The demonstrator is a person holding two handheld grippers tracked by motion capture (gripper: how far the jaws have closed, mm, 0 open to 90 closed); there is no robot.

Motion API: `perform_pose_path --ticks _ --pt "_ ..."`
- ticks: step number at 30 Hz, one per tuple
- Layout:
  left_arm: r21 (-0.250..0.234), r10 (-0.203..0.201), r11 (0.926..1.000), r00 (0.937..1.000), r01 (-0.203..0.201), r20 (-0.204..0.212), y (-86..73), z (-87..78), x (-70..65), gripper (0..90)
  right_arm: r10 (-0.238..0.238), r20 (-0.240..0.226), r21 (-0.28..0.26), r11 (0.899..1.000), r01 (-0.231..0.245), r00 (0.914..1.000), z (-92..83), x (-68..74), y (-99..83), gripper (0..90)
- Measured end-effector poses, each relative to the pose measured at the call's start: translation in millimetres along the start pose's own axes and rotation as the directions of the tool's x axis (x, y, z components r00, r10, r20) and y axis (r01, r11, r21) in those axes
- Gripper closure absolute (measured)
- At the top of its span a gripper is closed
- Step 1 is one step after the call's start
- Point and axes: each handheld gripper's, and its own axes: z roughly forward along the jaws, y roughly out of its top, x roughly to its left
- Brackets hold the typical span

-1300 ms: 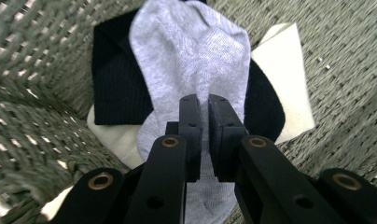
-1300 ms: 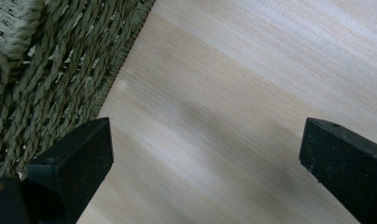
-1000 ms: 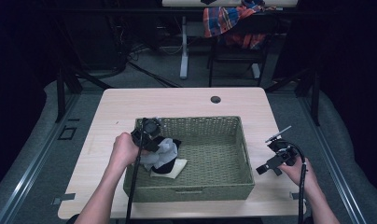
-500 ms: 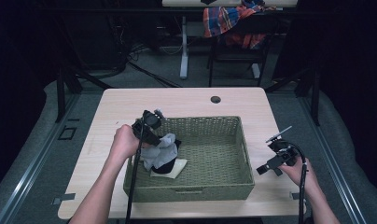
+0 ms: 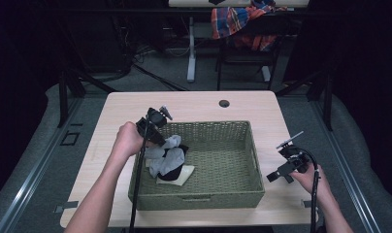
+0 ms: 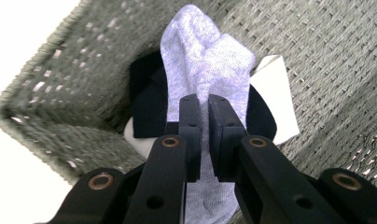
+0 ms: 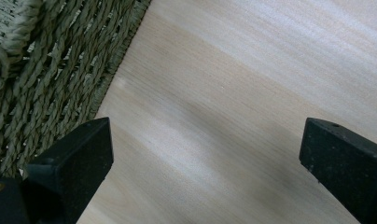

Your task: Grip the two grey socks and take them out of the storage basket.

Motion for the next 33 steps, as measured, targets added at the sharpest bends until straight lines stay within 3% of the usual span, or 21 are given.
perform_pose_path --ticks 3,4,9,10,12,15,16,19,22,24,25,27,30,33 --pt "0.001 0.0 1.0 1.0 0.0 -0.007 3.8 -6.3 4.3 84.8 0.002 0.0 -0.001 1.0 -0.002 1.0 0.4 -0.1 0.0 2.6" --pt "0.0 -0.004 1.0 1.0 0.004 -0.009 4.7 -8.0 4.9 84.8 0.024 0.001 -0.027 0.999 -0.024 0.9997 2.1 1.5 -1.0 2.6" --pt "-0.019 -0.009 0.9998 0.9999 0.009 -0.015 8.2 -20.5 10.4 84.8 -0.006 -0.002 0.008 1.0 0.006 1.0 -0.5 -0.8 -0.1 2.6" --pt "-0.023 -0.011 0.9997 0.9998 0.01 -0.015 8.4 -22.5 11.1 84.8 0.023 -0.004 -0.026 0.999 -0.023 0.9997 1.7 0.9 -1.5 2.6" --pt "-0.026 -0.01 0.9996 0.9997 0.01 -0.021 8.6 -26.9 12.3 84.8 0.023 -0.004 -0.025 0.999 -0.023 0.9997 1.6 0.9 -1.5 2.6" --pt "-0.034 -0.013 0.9994 0.9995 0.012 -0.028 8.0 -33.4 14.6 84.8 -0.009 -0.001 0.013 1.0 0.009 1.0 -0.7 -1.0 0.0 2.6" --pt "-0.042 -0.016 0.999 0.9993 0.015 -0.033 7.3 -35.5 15.6 84.8 0.022 -0.004 -0.025 0.999 -0.023 0.9997 1.8 0.8 -1.6 2.6" --pt "-0.053 -0.023 0.9984 0.999 0.021 -0.037 5.2 -40.4 18.4 84.8 0.024 -0.003 -0.025 0.999 -0.024 0.9997 1.8 0.7 -1.7 2.6" --pt "-0.067 -0.04 0.9971 0.9977 0.036 -0.054 0.1 -49.6 24.6 84.8 0.024 -0.004 -0.025 0.999 -0.024 0.9997 1.9 0.7 -1.7 2.6" --pt "-0.066 -0.052 0.9966 0.9964 0.048 -0.067 -2.6 -53.8 28.1 84.8 -0.003 -0.001 0.01 1.0 0.003 1.0 -0.3 -1.1 -0.3 2.6" --pt "-0.075 -0.061 0.9957 0.9953 0.055 -0.076 -4.2 -55.2 29.5 84.8 0.025 -0.002 -0.024 0.999 -0.025 0.9997 1.8 0.6 -1.6 2.6" --pt "-0.072 -0.073 0.9952 0.9934 0.067 -0.088 -7.0 -57.9 33.3 84.8 0.024 -0.002 -0.025 0.999 -0.024 0.9997 1.7 0.8 -1.6 2.7" --pt "-0.076 -0.095 0.9933 0.9904 0.087 -0.101 -12.1 -61.3 40.5 84.8 -0.006 0.001 0.012 1.0 0.006 1.0 -0.5 -0.6 -0.1 2.7" --pt "-0.093 -0.12 0.9897 0.9858 0.109 -0.117 -18.1 -65.8 47.5 84.8 0.025 -0.002 -0.024 0.999 -0.025 0.9997 1.8 0.8 -1.6 2.7"
